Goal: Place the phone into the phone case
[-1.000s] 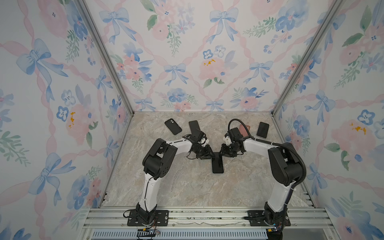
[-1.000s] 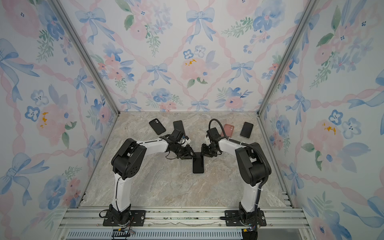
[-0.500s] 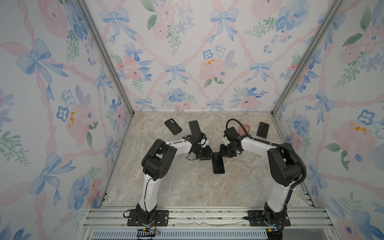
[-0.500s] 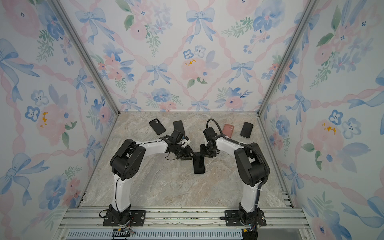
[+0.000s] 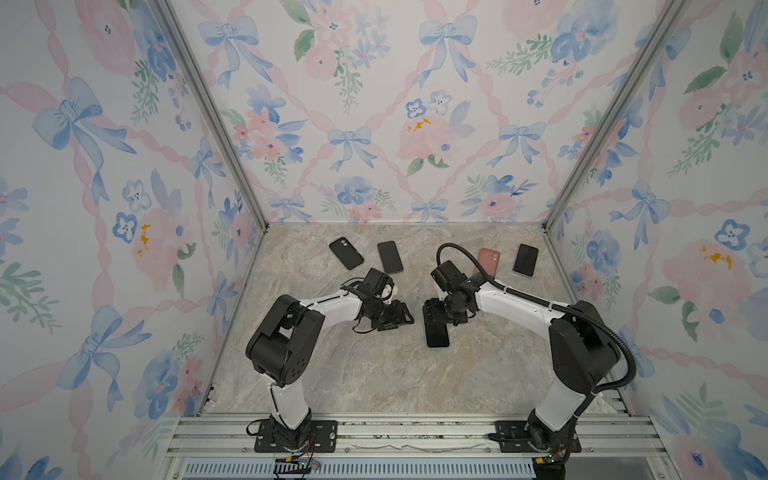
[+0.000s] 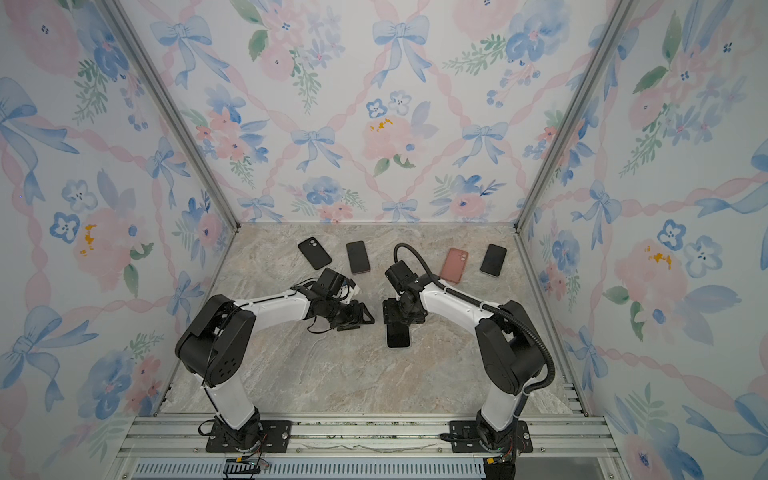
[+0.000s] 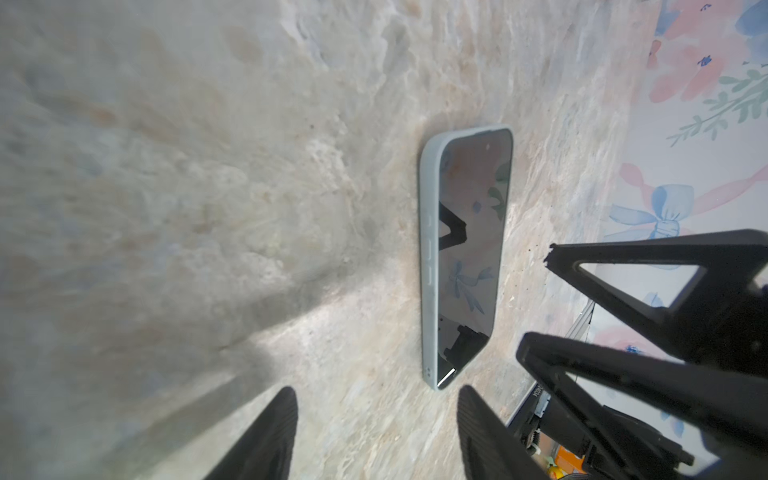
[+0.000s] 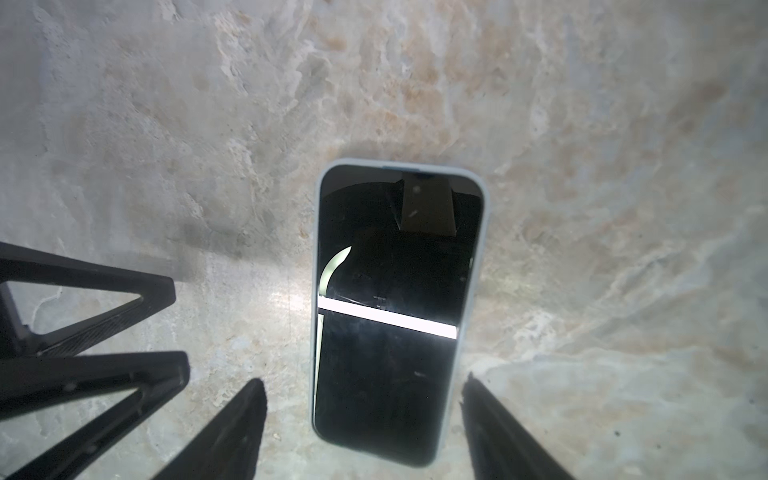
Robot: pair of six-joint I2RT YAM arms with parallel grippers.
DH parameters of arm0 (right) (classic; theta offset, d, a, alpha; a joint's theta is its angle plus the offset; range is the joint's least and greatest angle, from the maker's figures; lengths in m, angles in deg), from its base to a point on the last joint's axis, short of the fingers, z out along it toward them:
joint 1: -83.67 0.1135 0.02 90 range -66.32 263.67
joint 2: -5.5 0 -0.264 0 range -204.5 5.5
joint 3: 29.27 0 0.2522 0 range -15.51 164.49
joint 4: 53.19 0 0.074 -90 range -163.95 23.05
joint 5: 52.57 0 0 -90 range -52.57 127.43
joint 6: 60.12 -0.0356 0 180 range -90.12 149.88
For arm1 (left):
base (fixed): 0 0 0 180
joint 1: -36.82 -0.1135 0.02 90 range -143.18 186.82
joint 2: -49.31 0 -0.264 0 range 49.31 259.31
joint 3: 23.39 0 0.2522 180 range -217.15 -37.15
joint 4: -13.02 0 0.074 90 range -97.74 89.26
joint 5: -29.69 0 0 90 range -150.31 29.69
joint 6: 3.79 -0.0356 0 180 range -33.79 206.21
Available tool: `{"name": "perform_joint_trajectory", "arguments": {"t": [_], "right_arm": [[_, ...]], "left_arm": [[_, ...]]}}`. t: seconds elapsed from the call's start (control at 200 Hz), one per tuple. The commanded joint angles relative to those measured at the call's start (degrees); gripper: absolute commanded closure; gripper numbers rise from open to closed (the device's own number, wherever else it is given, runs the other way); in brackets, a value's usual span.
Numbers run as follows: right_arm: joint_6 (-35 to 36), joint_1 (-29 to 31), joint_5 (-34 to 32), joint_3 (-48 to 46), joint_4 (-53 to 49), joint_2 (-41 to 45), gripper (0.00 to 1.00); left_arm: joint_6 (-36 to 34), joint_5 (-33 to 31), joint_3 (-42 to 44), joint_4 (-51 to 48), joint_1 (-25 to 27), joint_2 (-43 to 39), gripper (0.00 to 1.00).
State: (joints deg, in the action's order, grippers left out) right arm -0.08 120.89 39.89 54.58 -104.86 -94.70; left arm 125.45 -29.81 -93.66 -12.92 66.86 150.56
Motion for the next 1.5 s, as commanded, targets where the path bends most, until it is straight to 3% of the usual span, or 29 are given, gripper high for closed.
{"name": "perform_joint_trajectory", "arguments": {"t": [0.0, 0.2, 0.325, 0.56, 0.79, 1.19, 1.495], "right_arm": [[-3.57, 1.73, -3.84, -1.16, -2.92, 2.03, 0.15], [-8.49, 3.97, -5.83, 1.12, -5.88, -2.00, 0.02], [-8.75, 4.85, -9.15, 2.46, -8.25, -3.20, 0.00], [-9.63, 5.71, -8.96, 2.56, -6.80, -6.53, 0.00], [-10.83, 6.09, -8.13, 3.19, -5.46, -9.80, 0.07], [-11.84, 5.01, -9.49, 3.85, -5.86, -8.16, 0.30], [-5.30, -0.33, -12.28, 12.18, -10.54, -8.11, 0.35]], "left_arm": [[-2.12, -1.16, 2.80, -0.81, -1.75, -3.50, 0.28], [-2.71, 0.00, 5.68, -0.79, -3.41, -6.06, 0.23], [-3.00, -0.05, 6.65, -0.80, -3.76, -7.08, 0.19], [-3.38, 0.17, 7.05, -0.80, -4.46, -6.78, 0.14], [-3.17, 0.08, 7.03, -0.81, -4.47, -6.17, 0.13], [-3.35, 0.48, 6.44, -0.82, -4.47, -5.56, 0.16], [-3.60, 2.53, -1.79, -0.81, -4.46, -1.26, 0.17]]}}
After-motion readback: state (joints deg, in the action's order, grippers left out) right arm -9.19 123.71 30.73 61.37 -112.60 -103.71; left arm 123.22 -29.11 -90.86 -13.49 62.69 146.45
